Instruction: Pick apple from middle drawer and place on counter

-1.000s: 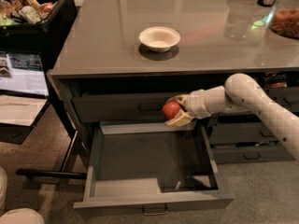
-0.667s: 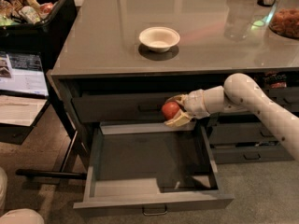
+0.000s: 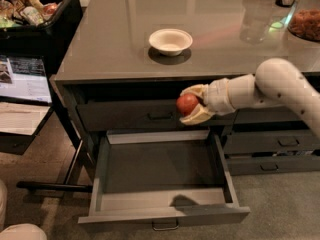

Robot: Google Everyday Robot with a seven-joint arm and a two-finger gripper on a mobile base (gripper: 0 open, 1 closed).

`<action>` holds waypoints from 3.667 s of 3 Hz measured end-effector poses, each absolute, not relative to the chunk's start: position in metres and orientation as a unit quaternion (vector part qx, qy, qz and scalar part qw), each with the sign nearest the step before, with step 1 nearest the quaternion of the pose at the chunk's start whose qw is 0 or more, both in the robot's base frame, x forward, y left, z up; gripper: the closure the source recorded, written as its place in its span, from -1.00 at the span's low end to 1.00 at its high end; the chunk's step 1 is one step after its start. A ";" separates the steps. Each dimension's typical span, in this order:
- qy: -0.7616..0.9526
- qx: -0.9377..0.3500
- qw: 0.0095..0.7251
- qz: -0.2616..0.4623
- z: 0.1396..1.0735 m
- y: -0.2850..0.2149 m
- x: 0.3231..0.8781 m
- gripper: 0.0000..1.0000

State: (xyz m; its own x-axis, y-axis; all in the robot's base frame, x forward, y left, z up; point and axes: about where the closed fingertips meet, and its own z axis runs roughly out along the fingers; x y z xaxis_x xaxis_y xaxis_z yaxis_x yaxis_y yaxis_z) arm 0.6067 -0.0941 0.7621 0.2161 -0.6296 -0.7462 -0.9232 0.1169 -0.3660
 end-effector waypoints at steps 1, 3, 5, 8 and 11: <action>0.588 -0.651 0.461 0.131 0.831 -0.081 0.619 1.00; 0.612 -0.611 0.491 0.102 0.920 -0.085 0.696 1.00; 0.686 -0.525 0.498 0.076 0.935 -0.156 0.752 1.00; 0.713 -0.436 0.530 0.146 0.885 -0.175 0.787 0.62; 0.719 -0.421 0.522 0.182 0.849 -0.186 0.791 -0.78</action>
Offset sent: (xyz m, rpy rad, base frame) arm 0.0925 0.0314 0.2027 0.0124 -0.1928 -0.0865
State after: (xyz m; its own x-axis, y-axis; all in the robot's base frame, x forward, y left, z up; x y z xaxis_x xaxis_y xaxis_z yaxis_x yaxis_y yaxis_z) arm 0.7906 -0.1865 0.8488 -0.1010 -0.4158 -0.9038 -0.7956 0.5793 -0.1776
